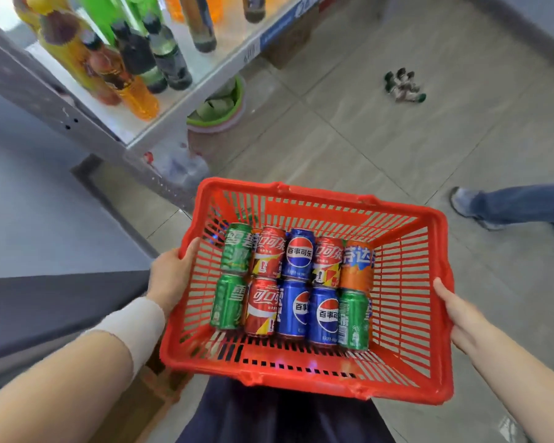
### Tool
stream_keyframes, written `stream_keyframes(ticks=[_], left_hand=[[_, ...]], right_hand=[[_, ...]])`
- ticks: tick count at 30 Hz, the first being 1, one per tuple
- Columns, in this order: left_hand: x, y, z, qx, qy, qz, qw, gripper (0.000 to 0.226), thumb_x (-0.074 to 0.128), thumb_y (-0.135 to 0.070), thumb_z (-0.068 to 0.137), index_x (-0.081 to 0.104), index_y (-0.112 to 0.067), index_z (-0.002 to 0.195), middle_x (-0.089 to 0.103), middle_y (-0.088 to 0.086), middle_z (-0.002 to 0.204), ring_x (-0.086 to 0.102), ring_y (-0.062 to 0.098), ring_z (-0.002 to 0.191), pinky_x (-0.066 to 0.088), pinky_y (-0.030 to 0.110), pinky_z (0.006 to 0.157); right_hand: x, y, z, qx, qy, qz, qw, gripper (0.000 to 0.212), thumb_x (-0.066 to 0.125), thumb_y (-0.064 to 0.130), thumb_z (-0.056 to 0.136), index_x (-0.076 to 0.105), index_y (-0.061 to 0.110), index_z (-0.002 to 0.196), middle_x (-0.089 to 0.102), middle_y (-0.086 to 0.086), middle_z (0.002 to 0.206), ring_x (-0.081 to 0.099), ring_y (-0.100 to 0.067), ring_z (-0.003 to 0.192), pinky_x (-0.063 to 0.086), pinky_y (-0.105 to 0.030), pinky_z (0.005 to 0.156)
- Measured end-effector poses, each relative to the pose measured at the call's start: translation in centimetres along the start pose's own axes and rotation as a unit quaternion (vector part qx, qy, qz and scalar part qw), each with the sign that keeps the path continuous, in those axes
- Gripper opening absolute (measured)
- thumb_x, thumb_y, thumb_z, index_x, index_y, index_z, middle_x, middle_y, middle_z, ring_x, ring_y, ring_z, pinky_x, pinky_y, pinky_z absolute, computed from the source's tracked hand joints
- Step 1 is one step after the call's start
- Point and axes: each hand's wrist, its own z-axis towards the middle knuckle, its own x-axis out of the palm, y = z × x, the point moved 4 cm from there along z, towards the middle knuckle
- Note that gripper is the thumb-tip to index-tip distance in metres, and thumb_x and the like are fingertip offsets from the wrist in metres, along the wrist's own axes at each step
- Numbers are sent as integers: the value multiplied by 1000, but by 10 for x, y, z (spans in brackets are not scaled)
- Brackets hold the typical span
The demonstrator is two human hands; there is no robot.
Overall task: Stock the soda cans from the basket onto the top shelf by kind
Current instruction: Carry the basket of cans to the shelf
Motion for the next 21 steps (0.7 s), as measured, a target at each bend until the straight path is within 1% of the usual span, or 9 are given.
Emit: stream_keyframes(ticks=[2, 4, 6, 9, 11, 13, 15, 19, 21], left_hand=[[5, -25, 14, -3, 4, -6, 1000, 47, 44, -55, 88, 66, -14, 82, 67, 7, 80, 65, 28, 83, 49, 37, 84], [10, -50, 25, 3, 2, 3, 1000, 44, 46, -52, 89, 66, -13, 84, 63, 2, 72, 62, 20, 73, 47, 32, 76], [14, -71, 34, -5, -5, 8, 1000, 42, 47, -50, 89, 65, -12, 86, 60, -4, 65, 56, 9, 61, 46, 29, 72], [18, -100, 50, -10, -23, 20, 999, 44, 47, -49, 89, 67, -10, 91, 64, 4, 74, 58, 18, 67, 45, 31, 77], [18, -116, 59, -9, -36, 34, 999, 47, 46, -49, 90, 69, -8, 95, 68, 14, 86, 62, 29, 80, 45, 34, 81], [18, -129, 69, -2, -54, 36, 998, 50, 45, -49, 91, 69, -7, 97, 70, 19, 94, 63, 36, 92, 45, 38, 87], [18, -141, 78, -2, -68, 24, 997, 51, 43, -50, 91, 69, -8, 98, 70, 20, 96, 63, 36, 95, 46, 39, 89], [21, -160, 99, -27, -80, -20, 996, 51, 43, -51, 91, 69, -8, 98, 69, 20, 99, 63, 36, 95, 46, 37, 88], [25, -166, 112, -41, -85, -35, 995, 50, 43, -49, 92, 68, -7, 102, 69, 20, 100, 62, 36, 96, 43, 36, 83]], right_hand=[[3, 29, -1, -8, -12, 3, 1000, 114, 83, 61, 24, 57, 0, 118, 64, -22, 110, 65, -34, 84, 53, -44, 73], [10, 61, 0, -18, -18, -8, 1000, 79, 74, 49, 65, 54, -5, 119, 61, -26, 115, 61, -32, 73, 51, -49, 82], [13, 90, 9, -35, -36, -22, 999, 61, 66, 39, 81, 53, -7, 118, 61, -27, 113, 59, -32, 72, 48, -53, 89], [18, 135, 25, -44, -35, -37, 998, 56, 64, 39, 82, 55, -8, 113, 62, -26, 109, 62, -38, 84, 48, -54, 91], [24, 165, 32, -49, -39, -44, 997, 55, 64, 39, 83, 56, -7, 112, 62, -25, 110, 63, -40, 94, 49, -53, 90], [30, 197, 39, -57, -40, -57, 996, 55, 63, 39, 84, 55, -7, 114, 63, -23, 108, 62, -40, 95, 49, -51, 88], [39, 230, 47, -68, -23, -72, 995, 55, 62, 40, 84, 54, -4, 115, 62, -21, 106, 62, -41, 98, 48, -52, 88], [64, 295, 59, -103, -10, -114, 988, 56, 61, 39, 84, 51, 0, 122, 60, -19, 115, 60, -43, 100, 46, -54, 93], [77, 323, 70, -123, -14, -132, 984, 54, 59, 34, 87, 49, -4, 124, 59, -21, 110, 62, -41, 91, 45, -53, 93]])
